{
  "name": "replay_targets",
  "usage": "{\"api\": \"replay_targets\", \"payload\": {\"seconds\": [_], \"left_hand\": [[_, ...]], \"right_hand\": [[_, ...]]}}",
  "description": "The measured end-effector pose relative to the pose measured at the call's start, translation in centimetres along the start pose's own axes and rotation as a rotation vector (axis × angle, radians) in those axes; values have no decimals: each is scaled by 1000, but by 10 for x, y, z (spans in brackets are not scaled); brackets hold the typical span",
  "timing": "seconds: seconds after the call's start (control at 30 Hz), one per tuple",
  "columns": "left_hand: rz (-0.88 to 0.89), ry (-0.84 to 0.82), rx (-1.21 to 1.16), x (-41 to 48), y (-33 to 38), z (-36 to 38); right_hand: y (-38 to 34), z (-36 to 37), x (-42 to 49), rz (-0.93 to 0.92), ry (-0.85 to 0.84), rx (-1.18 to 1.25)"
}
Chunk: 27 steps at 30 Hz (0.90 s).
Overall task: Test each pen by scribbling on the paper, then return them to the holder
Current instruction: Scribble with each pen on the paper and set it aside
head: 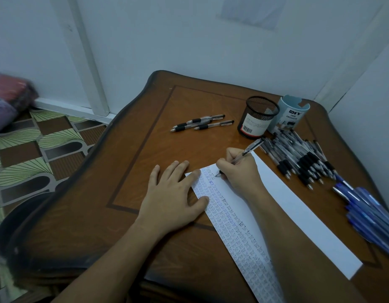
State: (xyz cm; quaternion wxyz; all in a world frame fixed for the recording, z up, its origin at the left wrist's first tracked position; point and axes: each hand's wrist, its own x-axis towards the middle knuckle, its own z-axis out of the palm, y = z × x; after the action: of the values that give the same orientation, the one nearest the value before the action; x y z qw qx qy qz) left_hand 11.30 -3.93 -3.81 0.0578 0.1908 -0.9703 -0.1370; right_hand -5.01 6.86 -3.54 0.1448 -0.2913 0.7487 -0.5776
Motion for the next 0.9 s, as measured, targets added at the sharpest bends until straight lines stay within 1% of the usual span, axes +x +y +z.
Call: {"api": "replay_targets", "payload": {"seconds": [0.1,0.23,0.43,0.53,0.6,0.8,0.9], "left_hand": [[0,4,-2,0,1,0],[-2,-9,5,0,0,-1],[-4,-8,-6,-1,0,-1],[-4,-17,11,1,-1,-1],[-6,-18,11,1,-1,-1],[-23,-20,8,0,1,-2],[-28,-47,15,0,2,-5]], "right_hand": [[1,-1,1,21,-8,42],[2,-6,6,70,100,191],[-3,-4,4,76,112,223],[-8,-9,4,133,139,361],[-11,-11,3,153,112,430],[-17,-12,2,149,18,311],[-31,-25,3,178,-52,252]]}}
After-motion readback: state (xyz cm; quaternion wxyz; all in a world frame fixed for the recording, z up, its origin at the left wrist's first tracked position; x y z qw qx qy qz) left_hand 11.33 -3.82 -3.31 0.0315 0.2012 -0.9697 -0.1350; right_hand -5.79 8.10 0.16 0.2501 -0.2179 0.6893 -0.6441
